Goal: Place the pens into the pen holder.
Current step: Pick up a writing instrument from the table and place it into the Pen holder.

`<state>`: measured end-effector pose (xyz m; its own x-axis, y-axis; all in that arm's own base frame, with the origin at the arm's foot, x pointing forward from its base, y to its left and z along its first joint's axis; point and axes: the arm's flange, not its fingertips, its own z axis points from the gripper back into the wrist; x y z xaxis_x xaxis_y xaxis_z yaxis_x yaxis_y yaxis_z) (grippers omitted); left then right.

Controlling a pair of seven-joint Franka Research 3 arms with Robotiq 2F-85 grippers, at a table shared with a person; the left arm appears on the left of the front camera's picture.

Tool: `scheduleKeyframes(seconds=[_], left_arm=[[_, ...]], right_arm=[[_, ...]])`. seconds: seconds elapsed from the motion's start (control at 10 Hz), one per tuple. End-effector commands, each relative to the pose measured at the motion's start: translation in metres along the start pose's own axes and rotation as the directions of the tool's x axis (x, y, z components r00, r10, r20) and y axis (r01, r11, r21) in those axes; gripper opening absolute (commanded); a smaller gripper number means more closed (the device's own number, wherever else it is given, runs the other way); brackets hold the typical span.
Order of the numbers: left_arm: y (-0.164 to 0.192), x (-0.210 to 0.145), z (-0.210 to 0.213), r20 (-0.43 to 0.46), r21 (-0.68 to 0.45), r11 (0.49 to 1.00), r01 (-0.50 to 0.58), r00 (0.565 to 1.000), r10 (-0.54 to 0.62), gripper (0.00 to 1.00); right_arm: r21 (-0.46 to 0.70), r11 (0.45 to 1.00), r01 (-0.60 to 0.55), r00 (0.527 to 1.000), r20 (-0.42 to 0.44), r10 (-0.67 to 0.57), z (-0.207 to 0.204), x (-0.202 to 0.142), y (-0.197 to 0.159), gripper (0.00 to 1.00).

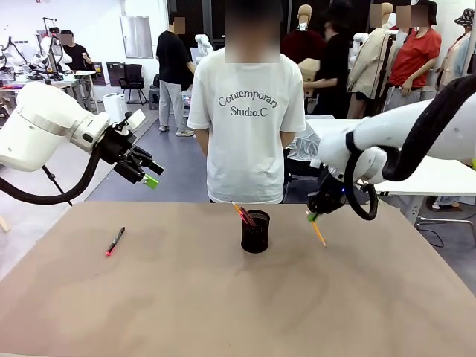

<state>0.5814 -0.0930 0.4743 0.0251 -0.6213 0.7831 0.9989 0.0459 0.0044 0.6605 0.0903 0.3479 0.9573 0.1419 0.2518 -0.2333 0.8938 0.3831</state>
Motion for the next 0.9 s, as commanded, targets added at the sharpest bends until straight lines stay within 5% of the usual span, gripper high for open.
scheduleKeyframes(seconds=[0.0, 0.3, 0.5, 0.8], left_arm=[[0.000, 0.001, 0.001, 0.007, 0.005, 1.000, -0.003, 1.000, 0.003, 1.00], [0.000, 0.001, 0.001, 0.007, 0.005, 1.000, -0.003, 1.000, 0.003, 1.00], [0.000, 0.001, 0.001, 0.007, 0.005, 1.000, -0.003, 1.000, 0.003, 1.00], [0.000, 0.001, 0.001, 0.007, 0.005, 1.000, -0.003, 1.000, 0.003, 1.00]], right_arm=[[0.144, 0.983, -0.111, 0.992, 0.070, 0.102, 0.021, -0.015, -0.006, 0.00], [0.293, 0.893, -0.341, 0.918, 0.308, 0.249, 0.056, -0.025, 0.006, 0.00], [0.245, 0.831, -0.499, 0.767, 0.572, 0.292, 0.072, -0.032, 0.014, 0.00], [0.223, 0.806, -0.548, 0.639, 0.733, 0.231, 0.088, -0.037, 0.018, 0.00]])
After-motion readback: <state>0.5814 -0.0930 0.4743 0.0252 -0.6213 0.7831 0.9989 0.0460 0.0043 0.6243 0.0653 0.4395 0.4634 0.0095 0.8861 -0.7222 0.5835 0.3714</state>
